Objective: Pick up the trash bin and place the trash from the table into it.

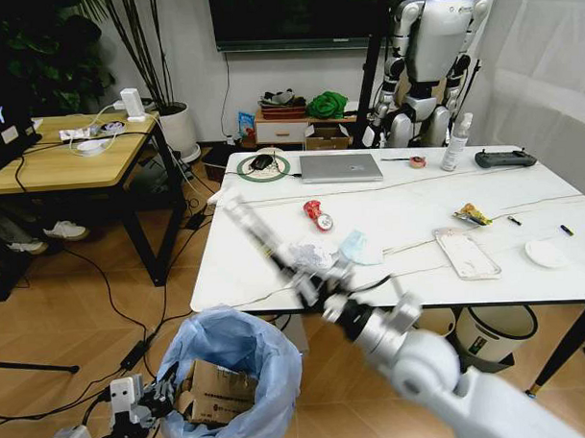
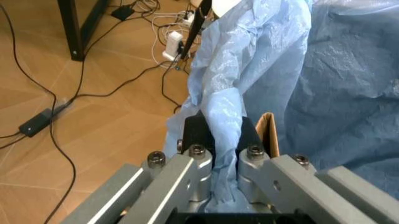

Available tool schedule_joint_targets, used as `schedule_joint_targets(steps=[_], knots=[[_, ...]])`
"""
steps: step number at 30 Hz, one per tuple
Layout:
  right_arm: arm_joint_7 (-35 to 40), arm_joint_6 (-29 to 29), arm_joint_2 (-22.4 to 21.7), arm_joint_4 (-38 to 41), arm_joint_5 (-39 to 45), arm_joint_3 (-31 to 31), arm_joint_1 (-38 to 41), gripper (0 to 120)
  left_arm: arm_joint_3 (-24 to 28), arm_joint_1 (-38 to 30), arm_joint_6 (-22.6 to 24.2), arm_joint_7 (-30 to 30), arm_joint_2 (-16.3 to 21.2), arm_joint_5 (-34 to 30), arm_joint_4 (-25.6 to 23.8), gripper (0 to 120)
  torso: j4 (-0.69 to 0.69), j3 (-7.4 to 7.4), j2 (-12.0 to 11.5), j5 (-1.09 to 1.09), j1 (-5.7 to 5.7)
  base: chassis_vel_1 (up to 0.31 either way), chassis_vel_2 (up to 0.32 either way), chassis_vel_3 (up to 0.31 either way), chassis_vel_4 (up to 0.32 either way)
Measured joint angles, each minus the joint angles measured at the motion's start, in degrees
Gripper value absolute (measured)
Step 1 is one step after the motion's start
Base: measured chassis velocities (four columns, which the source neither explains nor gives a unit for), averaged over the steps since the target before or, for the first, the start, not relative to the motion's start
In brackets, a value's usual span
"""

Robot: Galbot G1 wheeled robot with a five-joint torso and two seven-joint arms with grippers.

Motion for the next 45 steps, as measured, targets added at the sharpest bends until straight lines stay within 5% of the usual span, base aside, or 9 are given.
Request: schedule_joint_targets(steps=[8,21,38,45], knots=[[-1.01,0.19,-0.04,-2.08,-5.73,-6.52,-0.72,0,0.1,-1.09,0.22,-0.34,-0.01,-0.09,-0.15,0,-0.02,0.0,0.0,0.0,0.0,0.0,0.0,0.0,0.0],[0.47,0.05,2.69,-3.78,-8.83,-8.87,0.25,0,0.29,-0.84,0.49,-0.48,-0.37,-0.05,-0.9,0,0.0,0.0,0.0,0.0,0.0,0.0,0.0,0.0,0.0],[1.29,0.2,3.14,-4.01,-9.92,-7.87,-0.26,59,0.31,-1.26,0.61,-0.6,-0.23,-0.54,-0.96,0,-0.01,0.0,0.0,0.01,0.0,0.0,0.0,0.0,0.0],[5.22,-0.91,4.7,-0.93,-9.13,0.07,-0.36,86,0.46,-1.37,0.63,-0.62,-0.48,-0.46,-0.82,0,-0.01,0.01,0.0,0.02,0.0,0.0,0.0,0.0,0.0]])
